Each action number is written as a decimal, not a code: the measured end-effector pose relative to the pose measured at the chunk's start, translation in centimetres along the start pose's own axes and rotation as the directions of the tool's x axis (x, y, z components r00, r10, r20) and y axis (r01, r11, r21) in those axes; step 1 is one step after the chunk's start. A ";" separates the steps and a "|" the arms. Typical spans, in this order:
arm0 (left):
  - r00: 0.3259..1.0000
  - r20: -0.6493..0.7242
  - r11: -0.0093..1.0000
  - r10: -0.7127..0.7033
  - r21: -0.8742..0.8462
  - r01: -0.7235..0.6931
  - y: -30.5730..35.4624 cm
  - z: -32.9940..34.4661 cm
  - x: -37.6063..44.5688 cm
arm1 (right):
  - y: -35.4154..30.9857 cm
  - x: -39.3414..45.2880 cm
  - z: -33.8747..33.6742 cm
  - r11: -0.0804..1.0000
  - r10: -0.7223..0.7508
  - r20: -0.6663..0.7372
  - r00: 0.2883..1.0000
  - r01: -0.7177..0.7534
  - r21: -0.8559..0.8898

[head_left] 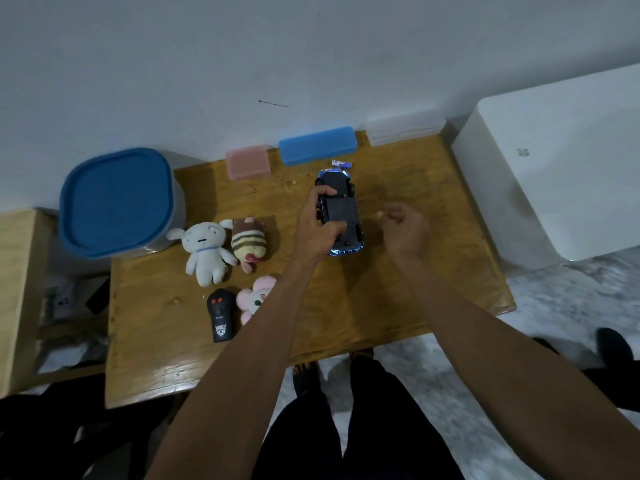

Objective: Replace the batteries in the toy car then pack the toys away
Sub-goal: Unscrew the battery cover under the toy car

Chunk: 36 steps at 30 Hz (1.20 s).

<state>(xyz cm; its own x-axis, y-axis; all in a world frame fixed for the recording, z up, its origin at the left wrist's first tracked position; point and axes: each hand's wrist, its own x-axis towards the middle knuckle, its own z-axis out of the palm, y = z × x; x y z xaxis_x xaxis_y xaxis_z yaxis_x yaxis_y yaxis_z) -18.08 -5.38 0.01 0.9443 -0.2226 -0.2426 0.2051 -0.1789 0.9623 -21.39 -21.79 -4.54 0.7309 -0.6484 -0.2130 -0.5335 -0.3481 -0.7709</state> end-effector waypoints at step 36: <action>0.998 -0.044 0.998 -0.043 -0.038 0.041 -2.2 -2.4 -0.7 | 0.2 0.6 0.8 0.994 0.066 0.344 0.937 -0.033 -0.102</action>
<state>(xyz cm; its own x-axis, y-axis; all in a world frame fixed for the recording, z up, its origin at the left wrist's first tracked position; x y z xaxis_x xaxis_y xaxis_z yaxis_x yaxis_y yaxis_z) -18.59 -2.54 -1.63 0.9450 -0.1721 -0.2780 0.2534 -0.1518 0.9554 -20.70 -21.76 -5.29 0.7958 -0.3974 -0.4569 -0.5976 -0.3938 -0.6984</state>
